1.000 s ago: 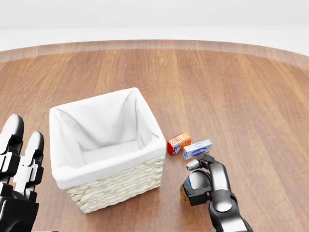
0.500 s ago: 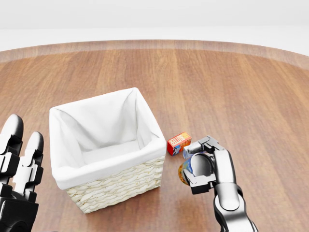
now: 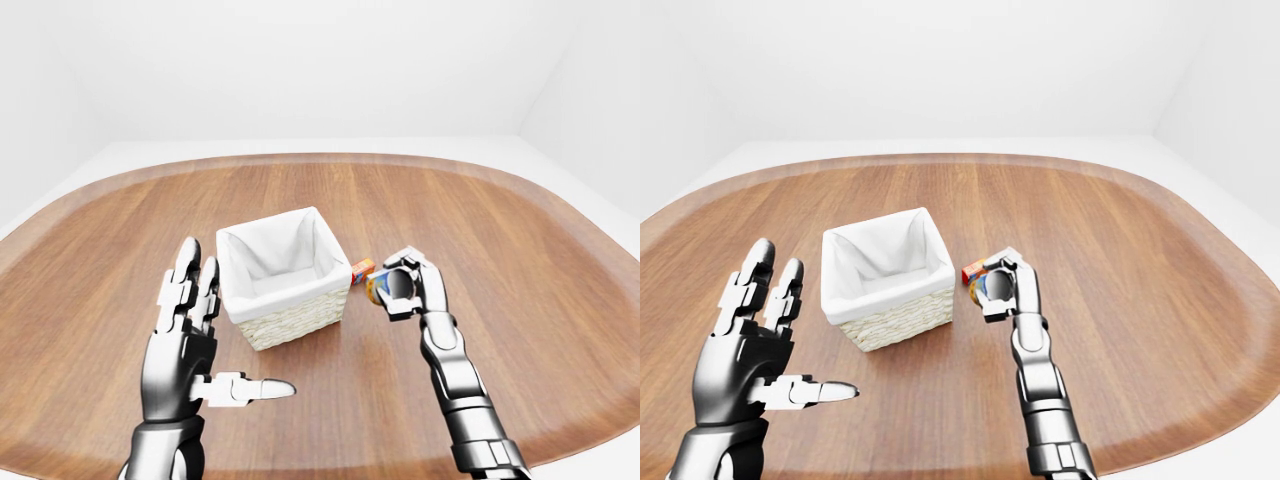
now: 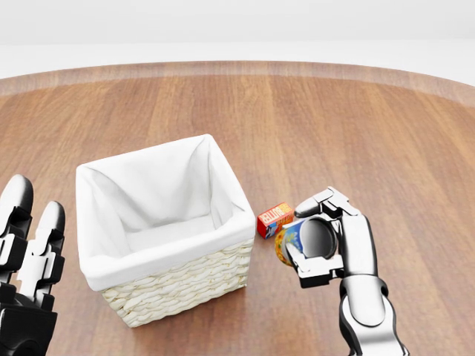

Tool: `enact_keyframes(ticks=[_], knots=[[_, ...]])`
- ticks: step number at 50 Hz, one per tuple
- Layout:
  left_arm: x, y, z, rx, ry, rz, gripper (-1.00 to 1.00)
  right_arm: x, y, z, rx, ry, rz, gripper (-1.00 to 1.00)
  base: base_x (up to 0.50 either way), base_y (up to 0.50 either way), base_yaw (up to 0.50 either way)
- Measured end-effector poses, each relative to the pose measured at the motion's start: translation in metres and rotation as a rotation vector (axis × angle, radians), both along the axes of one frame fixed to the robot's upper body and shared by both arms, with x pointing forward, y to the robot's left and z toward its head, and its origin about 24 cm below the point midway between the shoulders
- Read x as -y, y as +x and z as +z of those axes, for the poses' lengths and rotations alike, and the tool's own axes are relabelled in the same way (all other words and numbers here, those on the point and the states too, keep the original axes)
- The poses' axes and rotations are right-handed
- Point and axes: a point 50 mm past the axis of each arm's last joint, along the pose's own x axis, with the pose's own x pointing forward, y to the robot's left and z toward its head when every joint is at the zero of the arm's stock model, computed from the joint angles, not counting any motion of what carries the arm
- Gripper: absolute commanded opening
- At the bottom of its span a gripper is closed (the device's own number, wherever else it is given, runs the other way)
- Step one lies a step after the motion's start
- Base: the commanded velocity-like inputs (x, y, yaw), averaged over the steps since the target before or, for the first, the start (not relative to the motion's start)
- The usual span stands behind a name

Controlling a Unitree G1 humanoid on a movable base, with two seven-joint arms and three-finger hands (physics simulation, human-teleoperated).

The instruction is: Pick up the alphabet soup and put it in the basket.

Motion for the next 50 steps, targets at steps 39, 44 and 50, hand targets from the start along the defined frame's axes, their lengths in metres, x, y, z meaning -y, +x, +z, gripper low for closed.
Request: enact_keyframes(ticks=[39, 44, 50], knots=[[-0.004, -0.009, 0.007, 0.024, -0.007, 0.003, 1.0, -0.017, -0.04, 0.113, 0.484, -0.038, 0.091, -1.0, 0.0, 0.0, 0.0], [-0.004, -0.009, 0.007, 0.025, -0.008, 0.003, 1.0, -0.023, -0.046, 0.128, 0.552, -0.052, 0.113, -1.0, 0.0, 0.0, 0.0], [-0.004, -0.009, 0.007, 0.024, -0.007, 0.001, 1.0, -0.029, -0.05, 0.141, 0.611, -0.065, 0.135, -1.0, 0.0, 0.0, 0.0]])
